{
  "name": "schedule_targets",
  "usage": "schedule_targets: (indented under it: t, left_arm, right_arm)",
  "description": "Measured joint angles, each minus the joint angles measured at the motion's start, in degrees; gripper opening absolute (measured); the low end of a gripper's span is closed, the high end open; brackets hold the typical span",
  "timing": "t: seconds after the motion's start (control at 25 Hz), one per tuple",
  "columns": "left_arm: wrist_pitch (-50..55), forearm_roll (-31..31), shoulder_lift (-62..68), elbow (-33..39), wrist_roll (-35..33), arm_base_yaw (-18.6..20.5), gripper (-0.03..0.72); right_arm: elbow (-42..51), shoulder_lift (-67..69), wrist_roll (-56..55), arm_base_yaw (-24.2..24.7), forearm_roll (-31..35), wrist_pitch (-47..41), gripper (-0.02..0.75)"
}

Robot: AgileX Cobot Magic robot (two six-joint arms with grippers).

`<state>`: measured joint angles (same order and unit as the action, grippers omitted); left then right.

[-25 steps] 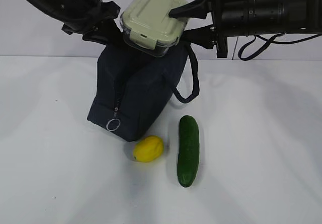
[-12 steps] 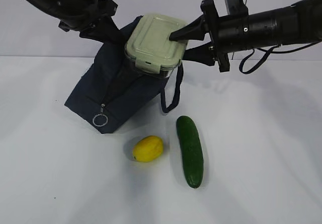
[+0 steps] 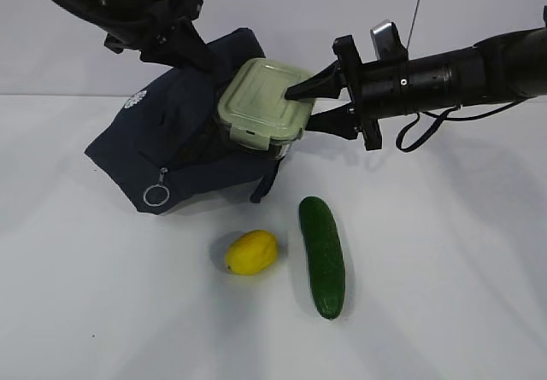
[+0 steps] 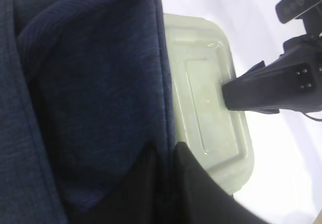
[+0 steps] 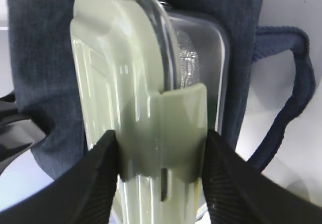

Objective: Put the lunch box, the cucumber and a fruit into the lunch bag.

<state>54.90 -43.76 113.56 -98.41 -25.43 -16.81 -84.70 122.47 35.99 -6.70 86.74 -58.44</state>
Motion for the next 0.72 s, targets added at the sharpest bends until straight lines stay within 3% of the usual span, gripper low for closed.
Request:
schedule_targets:
  t: [0.72]
  left_arm:
    - [-0.11, -2.76, -0.08, 0.00, 0.01, -2.19, 0.033]
  right_arm:
    - [0.00, 2.46, 1.56, -4.88, 5.59, 1.33, 0.389]
